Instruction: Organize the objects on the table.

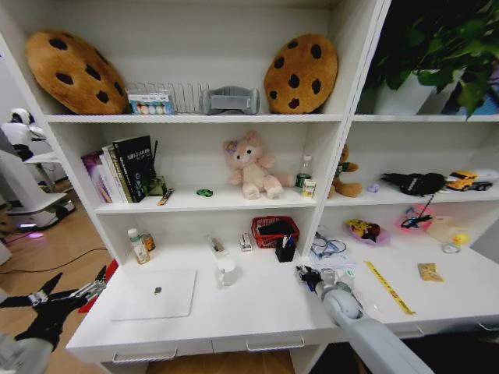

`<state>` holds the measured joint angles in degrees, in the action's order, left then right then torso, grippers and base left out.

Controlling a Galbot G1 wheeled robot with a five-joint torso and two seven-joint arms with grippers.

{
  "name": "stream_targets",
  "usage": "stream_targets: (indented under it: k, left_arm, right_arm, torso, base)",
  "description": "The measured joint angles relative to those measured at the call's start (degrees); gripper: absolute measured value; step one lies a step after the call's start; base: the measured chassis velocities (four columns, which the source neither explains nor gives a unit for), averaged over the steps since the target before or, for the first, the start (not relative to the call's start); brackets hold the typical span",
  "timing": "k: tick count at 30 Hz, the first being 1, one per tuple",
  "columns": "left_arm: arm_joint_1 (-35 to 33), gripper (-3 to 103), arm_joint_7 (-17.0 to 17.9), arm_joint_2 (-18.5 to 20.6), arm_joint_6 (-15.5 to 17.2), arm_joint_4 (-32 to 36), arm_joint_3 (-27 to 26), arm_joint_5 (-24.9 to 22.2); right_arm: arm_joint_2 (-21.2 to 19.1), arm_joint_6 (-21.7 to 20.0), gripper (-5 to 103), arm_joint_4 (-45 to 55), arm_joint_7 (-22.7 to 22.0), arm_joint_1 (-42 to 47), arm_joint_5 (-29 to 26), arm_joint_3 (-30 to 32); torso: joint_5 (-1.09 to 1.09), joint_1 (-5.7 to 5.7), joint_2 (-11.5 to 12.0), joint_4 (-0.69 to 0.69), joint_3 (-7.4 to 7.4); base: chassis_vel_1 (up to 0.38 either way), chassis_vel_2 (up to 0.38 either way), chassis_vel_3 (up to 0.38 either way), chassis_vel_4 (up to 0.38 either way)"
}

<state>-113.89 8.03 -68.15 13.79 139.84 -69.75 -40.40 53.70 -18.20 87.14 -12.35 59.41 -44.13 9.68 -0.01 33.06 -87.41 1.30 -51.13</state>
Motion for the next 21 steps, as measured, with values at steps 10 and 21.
stream_targets:
  k: [10,21]
  left_arm:
    - [0.01,100,0.0,0.0,0.0,0.0,0.0,0.0]
    - [0.01,100,0.0,0.0,0.0,0.0,0.0,0.0]
  right_arm:
    - [-0.64,-0.16,12,0.98,0.09,0.09,-1.55,0.35]
    - [-0.27,19.45,12,4.36,3.48,-0.92,12.24,-1.17]
  torso:
    - [0.03,0.0,0.0,0.0,0.0]
    - [0.0,0.0,0.0,0.0,0.0]
  base:
    - [0.0,0.0,0.0,0.0]
    - [0.0,0.0,0.0,0.0]
